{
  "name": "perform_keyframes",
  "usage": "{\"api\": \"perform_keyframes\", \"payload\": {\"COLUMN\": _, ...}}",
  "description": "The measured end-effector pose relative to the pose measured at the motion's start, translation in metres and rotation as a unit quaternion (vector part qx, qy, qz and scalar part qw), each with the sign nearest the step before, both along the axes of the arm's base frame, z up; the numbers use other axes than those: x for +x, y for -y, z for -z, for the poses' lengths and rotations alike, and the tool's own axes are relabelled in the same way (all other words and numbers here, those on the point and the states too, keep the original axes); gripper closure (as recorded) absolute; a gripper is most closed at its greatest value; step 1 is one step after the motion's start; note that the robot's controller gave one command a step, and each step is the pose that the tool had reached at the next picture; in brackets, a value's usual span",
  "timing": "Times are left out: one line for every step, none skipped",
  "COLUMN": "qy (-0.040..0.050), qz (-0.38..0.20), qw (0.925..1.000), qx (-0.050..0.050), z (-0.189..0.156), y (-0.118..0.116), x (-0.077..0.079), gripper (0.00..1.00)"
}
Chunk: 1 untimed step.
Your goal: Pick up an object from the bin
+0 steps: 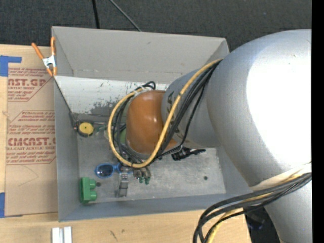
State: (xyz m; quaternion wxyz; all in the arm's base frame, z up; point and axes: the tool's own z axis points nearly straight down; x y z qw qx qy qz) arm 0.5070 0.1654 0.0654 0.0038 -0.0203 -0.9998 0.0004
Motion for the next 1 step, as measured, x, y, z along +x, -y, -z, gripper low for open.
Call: {"api": "perform_keyframes", "payload": {"qy": 0.0005, "qz": 0.0, "qw": 1.0, "qx": 0.001, "z": 0.0, "y": -0.0007, "x": 0.0003, "gripper": 0.0}}
